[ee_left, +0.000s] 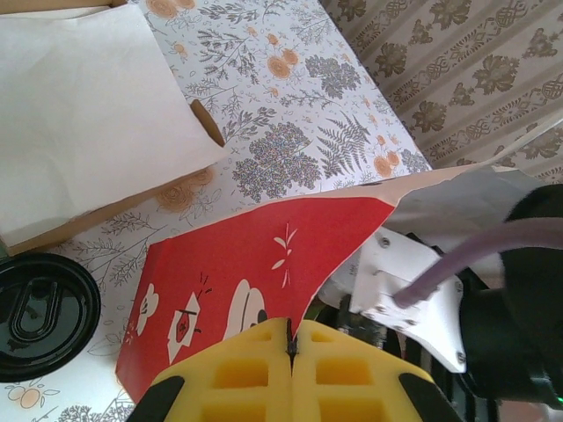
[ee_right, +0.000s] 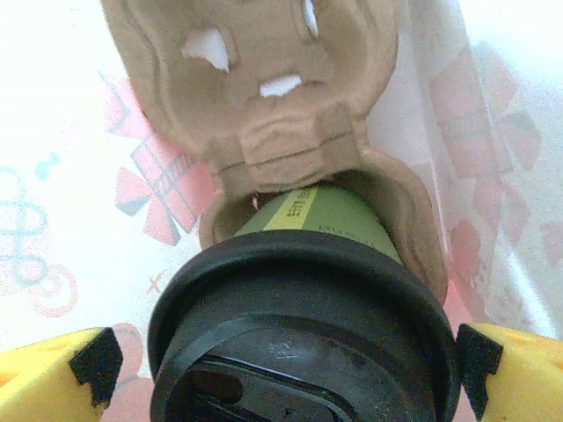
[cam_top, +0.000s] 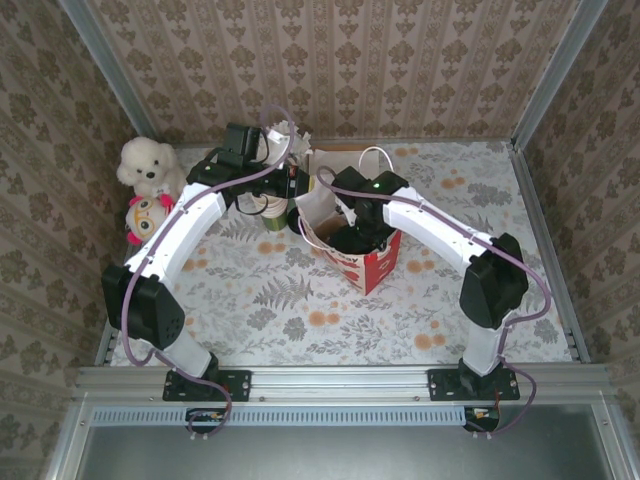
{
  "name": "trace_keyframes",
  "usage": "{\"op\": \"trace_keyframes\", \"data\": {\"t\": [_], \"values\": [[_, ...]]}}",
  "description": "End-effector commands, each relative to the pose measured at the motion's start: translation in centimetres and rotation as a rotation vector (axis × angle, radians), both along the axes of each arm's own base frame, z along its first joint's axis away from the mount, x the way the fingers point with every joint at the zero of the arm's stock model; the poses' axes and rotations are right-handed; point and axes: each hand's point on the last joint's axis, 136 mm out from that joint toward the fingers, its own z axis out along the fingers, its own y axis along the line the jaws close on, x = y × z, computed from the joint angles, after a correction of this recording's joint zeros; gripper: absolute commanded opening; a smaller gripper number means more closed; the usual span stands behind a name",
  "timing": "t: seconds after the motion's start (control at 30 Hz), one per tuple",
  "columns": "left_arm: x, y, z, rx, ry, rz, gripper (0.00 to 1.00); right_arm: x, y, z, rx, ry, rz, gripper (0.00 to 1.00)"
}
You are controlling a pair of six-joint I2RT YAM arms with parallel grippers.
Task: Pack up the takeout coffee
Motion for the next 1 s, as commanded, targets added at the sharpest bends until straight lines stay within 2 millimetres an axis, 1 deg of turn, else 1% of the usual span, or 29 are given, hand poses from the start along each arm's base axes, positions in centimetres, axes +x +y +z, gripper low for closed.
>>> {"op": "trace_keyframes", "data": {"t": [0.0, 0.13, 0.37, 0.4, 0.53, 0.8, 0.97], "values": [[0.0, 0.3, 2.1, -0.033, -0.023, 0.028, 0.0, 0.7, 0.3, 3.0, 0.024, -0.114, 0.05, 1.0], [0.0, 0.3, 2.3, -0.04, -0.004, 0.04, 0.0, 1.4, 0.6, 3.9, 0.036, -0.19, 0.083, 1.0], [0.1, 0.1, 2.4, -0.048, 0.012, 0.048, 0.0, 3.0, 1.8, 6.5, 0.106, -0.347, 0.138, 1.0], [0.5, 0.3, 2.2, -0.033, 0.008, 0.07, 0.0, 3.1, 1.8, 6.9, 0.113, -0.368, 0.144, 1.0], [0.5, 0.4, 2.3, -0.03, 0.005, 0.078, 0.0, 3.3, 2.0, 8.3, 0.141, -0.424, 0.169, 1.0], [0.6, 0.5, 2.1, -0.022, 0.006, 0.09, 0.0, 2.9, 1.9, 9.3, 0.161, -0.454, 0.183, 1.0], [0.9, 0.6, 1.9, -0.017, 0.01, 0.103, 0.0, 2.8, 2.1, 11.4, 0.232, -0.537, 0.177, 1.0]]}}
